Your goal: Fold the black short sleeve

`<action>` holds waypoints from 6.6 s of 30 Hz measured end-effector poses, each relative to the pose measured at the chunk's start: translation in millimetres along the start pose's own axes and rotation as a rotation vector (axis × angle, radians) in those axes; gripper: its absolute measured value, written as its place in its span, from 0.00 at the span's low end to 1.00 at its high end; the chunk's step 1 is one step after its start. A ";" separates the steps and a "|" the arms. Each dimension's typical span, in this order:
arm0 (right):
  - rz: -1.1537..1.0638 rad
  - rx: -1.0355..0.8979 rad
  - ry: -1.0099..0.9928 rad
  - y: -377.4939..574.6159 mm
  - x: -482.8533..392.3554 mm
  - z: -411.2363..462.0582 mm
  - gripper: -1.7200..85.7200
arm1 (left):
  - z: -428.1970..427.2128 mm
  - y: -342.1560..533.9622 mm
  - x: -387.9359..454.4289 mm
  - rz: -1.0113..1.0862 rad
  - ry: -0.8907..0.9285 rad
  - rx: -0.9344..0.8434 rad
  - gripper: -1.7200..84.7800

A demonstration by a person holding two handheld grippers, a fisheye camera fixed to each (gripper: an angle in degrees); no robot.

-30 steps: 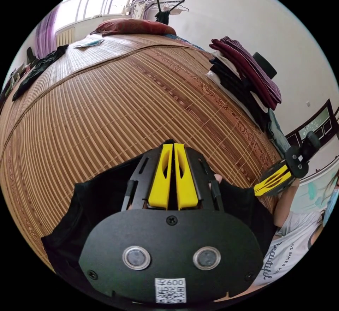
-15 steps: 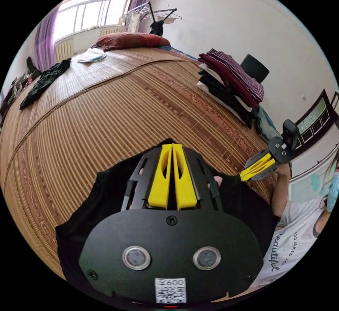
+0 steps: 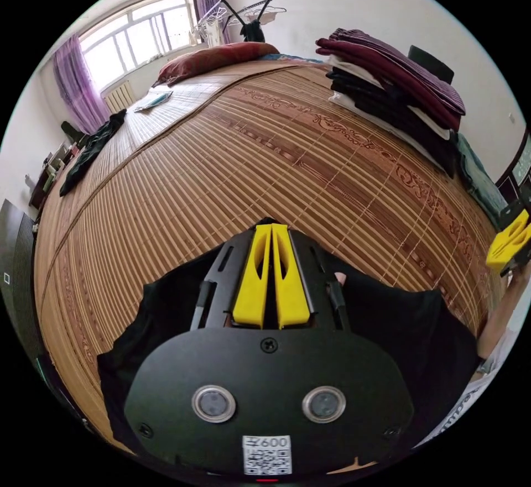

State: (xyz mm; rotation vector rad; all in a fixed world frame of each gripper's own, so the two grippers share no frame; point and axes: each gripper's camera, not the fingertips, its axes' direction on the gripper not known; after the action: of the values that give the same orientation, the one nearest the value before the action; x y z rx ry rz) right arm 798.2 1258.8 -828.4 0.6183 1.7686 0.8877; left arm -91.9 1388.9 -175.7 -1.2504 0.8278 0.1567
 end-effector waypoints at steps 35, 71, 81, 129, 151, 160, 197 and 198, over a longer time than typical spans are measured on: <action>0.017 -0.304 -0.048 65.8 -2.0 43.7 0.01 | 77.0 226.7 -232.4 0.301 0.186 0.039 0.03; -0.014 -0.239 0.097 342.5 -104.0 -57.3 0.01 | 284.5 776.4 -363.4 0.267 0.336 0.040 0.03; -0.134 0.299 0.331 663.6 -312.5 -314.3 0.01 | 207.2 1111.7 -332.1 0.431 0.028 0.256 0.08; -0.590 -0.030 1.020 1176.4 -507.4 -151.9 0.01 | 172.0 1273.2 -573.5 0.207 0.409 0.336 0.03; -0.590 -0.296 1.069 1190.7 -445.1 -126.5 0.01 | 167.8 1271.4 -602.7 0.224 0.518 0.187 0.03; -0.095 -0.347 0.978 1110.5 -403.4 -219.4 0.01 | 169.7 1286.6 -579.2 0.302 0.476 0.205 0.04; 0.102 -0.268 0.343 648.0 -246.6 -130.0 0.01 | 105.5 1414.8 -633.1 -0.421 -0.036 0.150 0.03; 0.108 -0.253 0.348 649.5 -249.0 -132.9 0.01 | 104.9 1420.7 -619.1 -0.402 -0.063 0.151 0.03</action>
State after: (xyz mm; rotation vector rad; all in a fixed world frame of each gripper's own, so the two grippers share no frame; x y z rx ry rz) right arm 761.9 1421.8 -140.2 0.4144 1.8979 1.3348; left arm -1234.3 2172.1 -878.8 -1.2369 0.5105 -0.1858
